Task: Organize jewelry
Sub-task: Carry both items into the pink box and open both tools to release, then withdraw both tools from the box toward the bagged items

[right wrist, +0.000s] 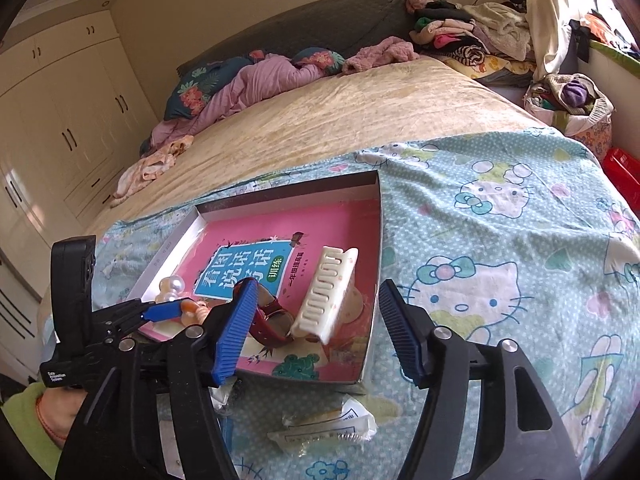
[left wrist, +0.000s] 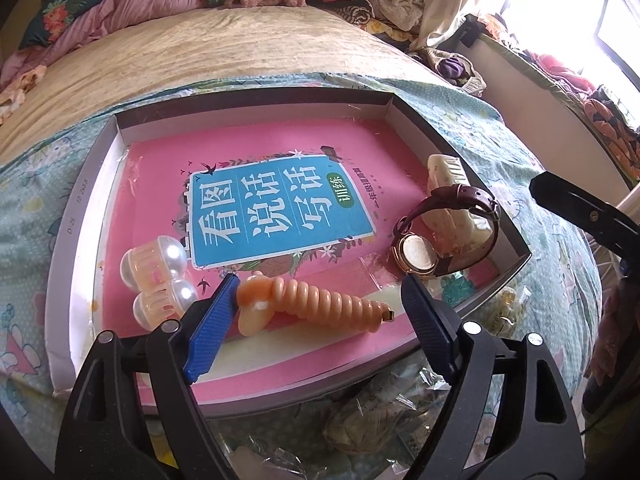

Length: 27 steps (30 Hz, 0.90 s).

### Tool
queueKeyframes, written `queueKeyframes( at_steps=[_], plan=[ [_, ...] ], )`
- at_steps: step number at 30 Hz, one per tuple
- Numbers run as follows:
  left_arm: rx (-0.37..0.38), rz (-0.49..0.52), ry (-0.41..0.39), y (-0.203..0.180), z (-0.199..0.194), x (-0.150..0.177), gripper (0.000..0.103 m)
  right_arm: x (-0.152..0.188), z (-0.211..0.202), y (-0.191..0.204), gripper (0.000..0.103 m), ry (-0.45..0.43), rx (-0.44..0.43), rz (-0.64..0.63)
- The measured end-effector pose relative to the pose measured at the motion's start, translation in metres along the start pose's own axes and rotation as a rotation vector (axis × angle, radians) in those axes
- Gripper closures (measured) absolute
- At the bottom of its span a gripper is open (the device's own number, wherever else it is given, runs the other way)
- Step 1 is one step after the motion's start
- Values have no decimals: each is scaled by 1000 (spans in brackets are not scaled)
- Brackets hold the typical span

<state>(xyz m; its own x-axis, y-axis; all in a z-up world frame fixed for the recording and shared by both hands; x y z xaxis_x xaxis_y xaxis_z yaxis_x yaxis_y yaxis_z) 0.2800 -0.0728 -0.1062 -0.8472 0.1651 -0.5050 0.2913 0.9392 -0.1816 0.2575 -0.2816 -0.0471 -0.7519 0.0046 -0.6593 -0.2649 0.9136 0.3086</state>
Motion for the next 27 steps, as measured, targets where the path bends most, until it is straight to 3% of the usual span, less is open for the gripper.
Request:
queueKeyframes(
  at_steps=[5, 14, 21, 27],
  plan=[
    [-3, -7, -17, -1, -11, 1, 24, 0, -13, 4, 27, -19, 5, -10],
    [-24, -80, -72, 13, -51, -3, 10, -2, -37, 16, 20, -67, 7, -32],
    [-106, -123, -136, 31, -87, -1, 10, -3, -54, 28, 17, -96, -5, -54],
    [-101, -150, -188, 38, -115, 2, 10, -2, -66, 38, 17, -111, -13, -71]
  ],
)
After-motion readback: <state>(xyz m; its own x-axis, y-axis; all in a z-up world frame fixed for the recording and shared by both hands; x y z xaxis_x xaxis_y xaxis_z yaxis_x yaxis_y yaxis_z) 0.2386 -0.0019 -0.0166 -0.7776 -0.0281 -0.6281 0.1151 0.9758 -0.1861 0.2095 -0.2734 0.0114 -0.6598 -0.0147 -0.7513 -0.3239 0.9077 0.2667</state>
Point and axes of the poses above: each gripper's, at about its wrist camera, not at the fingertips, and z roughly the way its jaws point, y to its left, x to its underside, the point moved 5 cm from there along z, roughly the way its jaws point, and after that the axes turned 6 degrees about y, right-handed, at the moved point
